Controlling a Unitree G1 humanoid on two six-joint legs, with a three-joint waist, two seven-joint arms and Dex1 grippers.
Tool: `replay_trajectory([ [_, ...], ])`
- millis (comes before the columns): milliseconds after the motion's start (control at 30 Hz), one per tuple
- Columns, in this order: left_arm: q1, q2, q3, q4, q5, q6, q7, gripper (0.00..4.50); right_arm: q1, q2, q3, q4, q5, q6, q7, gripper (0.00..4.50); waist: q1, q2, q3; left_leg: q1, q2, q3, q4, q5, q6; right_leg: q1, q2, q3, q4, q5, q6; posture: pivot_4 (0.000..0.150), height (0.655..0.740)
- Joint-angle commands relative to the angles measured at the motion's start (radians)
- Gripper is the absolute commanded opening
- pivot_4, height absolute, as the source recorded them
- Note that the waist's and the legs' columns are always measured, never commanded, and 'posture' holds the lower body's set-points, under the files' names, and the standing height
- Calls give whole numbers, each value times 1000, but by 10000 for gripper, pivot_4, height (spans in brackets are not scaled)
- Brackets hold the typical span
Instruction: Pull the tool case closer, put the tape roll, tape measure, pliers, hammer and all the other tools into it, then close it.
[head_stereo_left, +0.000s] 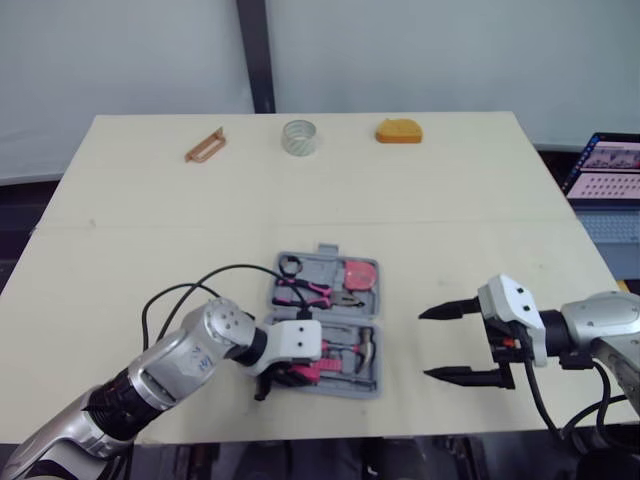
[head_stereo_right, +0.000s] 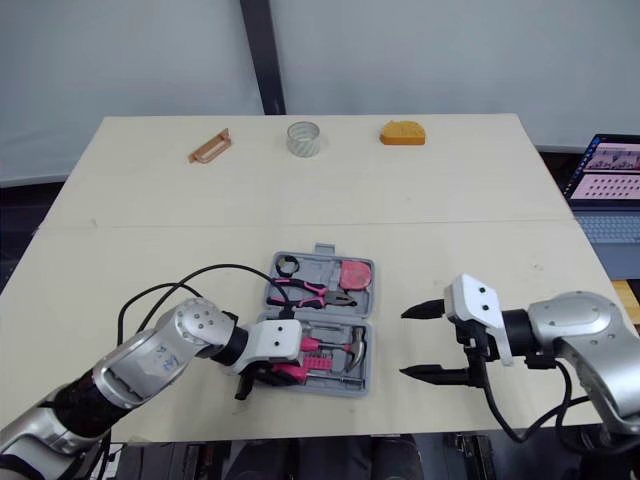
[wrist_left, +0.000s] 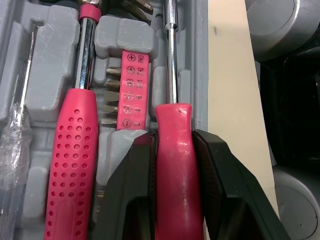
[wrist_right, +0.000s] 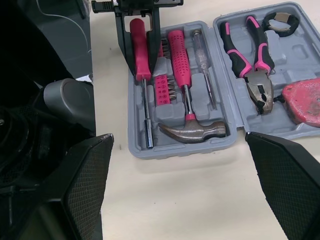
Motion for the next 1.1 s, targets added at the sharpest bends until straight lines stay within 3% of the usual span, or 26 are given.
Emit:
replay_trajectory([
  [33,-11,2,-14,-35,10,-7,1,6451,1,-3,-6,-29,6,-9,-5,45000,0,0,0,0,0,0,0,0,0,0,0,0,0,0,0,1500,7400],
  [433,-6,1,-23,-34,19,-25,6,6451,3,-4,-4,-19,2,-19,-3,45000,2,0,0,0,0,0,1,0,0,1,0,0,0,0,0,1500,7400],
  [467,-7,0,-23,-32,22,-32,7,16676,2,-3,-3,-18,2,-18,-2,45000,2,0,0,0,0,0,1,0,0,1,0,0,0,0,0,1500,7400],
  [533,-7,-1,-24,-33,23,-37,7,23875,3,-3,-3,-17,3,-19,-1,45000,3,0,0,0,0,0,2,0,0,1,0,0,0,0,0,1500,7400],
  [667,-6,-2,-22,-38,21,-44,10,44424,2,-3,-2,-15,4,-19,1,45000,3,0,0,0,0,-1,2,0,1,1,0,0,1,0,0,1500,7400],
  [1000,-22,-1,127,-126,-120,89,-9,44424,-4,-8,-8,-12,17,-10,10,45000,3,0,0,-1,0,-1,3,-1,1,1,0,0,1,0,0,1500,7400],
  [1100,41,-12,222,-78,-185,-22,-22,44424,-12,-5,-7,-8,18,-8,7,45000,0,0,0,-1,0,-1,3,-1,1,1,0,0,1,0,0,1500,7400],
])
